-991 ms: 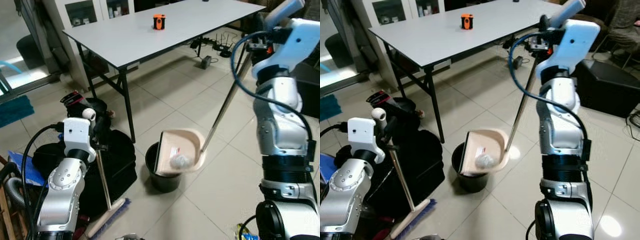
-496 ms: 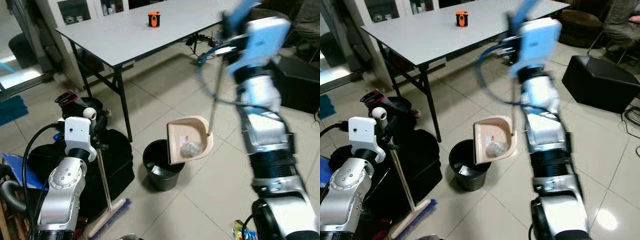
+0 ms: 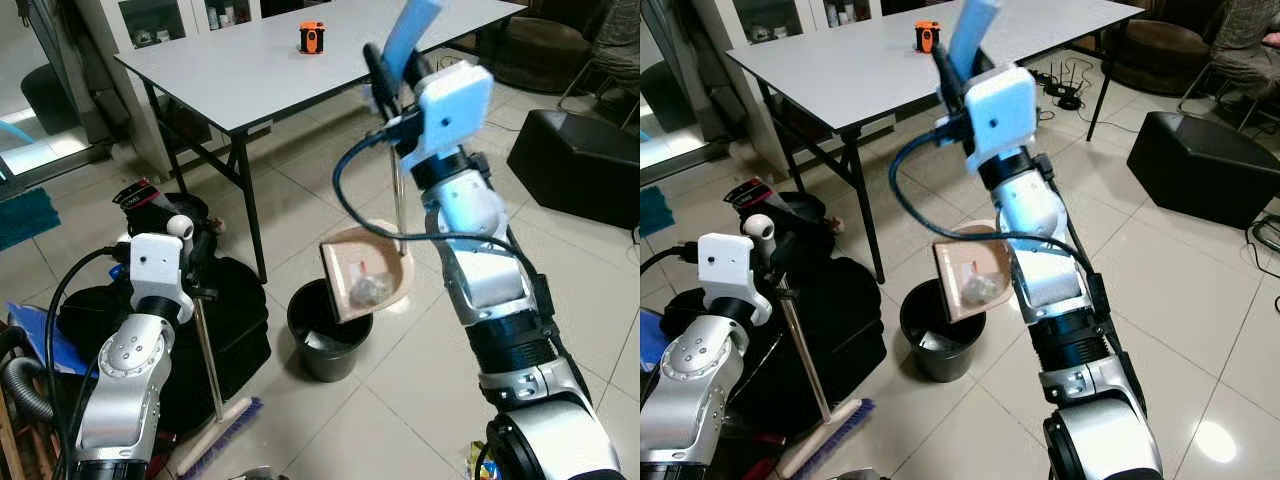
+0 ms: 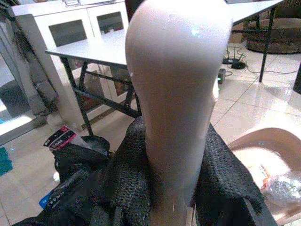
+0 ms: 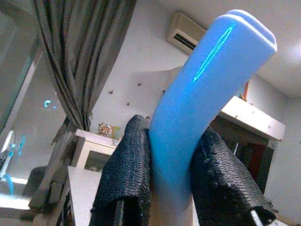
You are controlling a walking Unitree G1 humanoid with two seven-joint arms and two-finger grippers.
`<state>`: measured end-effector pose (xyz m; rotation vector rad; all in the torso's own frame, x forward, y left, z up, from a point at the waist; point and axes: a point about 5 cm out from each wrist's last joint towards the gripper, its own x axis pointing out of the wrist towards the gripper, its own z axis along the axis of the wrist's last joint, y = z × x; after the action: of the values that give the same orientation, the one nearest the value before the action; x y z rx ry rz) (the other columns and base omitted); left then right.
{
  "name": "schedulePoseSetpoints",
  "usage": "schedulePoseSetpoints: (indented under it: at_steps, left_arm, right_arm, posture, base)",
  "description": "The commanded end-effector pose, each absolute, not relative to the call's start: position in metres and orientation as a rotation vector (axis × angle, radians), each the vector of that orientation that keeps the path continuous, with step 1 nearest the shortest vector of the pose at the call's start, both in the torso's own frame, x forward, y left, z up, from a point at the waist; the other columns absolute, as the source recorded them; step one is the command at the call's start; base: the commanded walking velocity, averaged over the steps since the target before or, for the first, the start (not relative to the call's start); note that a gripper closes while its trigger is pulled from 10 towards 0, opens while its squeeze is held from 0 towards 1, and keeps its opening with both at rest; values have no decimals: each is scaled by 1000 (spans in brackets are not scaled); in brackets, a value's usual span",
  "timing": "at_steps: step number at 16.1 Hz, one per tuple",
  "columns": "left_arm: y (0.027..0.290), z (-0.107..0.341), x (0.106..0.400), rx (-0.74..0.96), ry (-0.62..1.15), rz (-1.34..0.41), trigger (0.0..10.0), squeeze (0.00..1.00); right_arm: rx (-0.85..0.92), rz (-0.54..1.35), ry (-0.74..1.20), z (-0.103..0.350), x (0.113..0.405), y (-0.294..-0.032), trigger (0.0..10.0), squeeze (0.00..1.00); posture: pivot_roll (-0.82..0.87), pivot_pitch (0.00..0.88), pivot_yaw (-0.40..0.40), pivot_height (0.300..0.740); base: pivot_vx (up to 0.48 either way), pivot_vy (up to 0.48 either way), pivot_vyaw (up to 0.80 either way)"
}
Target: Sweep floor
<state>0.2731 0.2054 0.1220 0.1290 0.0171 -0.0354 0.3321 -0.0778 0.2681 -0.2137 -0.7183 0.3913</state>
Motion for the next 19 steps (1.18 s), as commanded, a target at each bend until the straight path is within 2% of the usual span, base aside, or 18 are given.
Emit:
schedulePoseSetpoints:
  at_steps: [1,13,19]
  left_arm:
    - [203,133,279,134,-31,-34,10000,0]
    - [202,132,280,127,-33,-28,10000,0]
    - [203,132,279,122,-32,-18,10000,0]
  right_arm:
    - [-284,445,-804,276,323,-70,10000,0]
    - [-416,426,-828,269,325,-53,10000,0]
    - [-359,361,-820,273,330,-51,10000,0]
  posture:
    - [53,0,32,740]
    - [53,0,27,740]
    - [56,0,24,740]
  base:
    - [0,0,0]
    - [0,0,0]
    - [0,0,0]
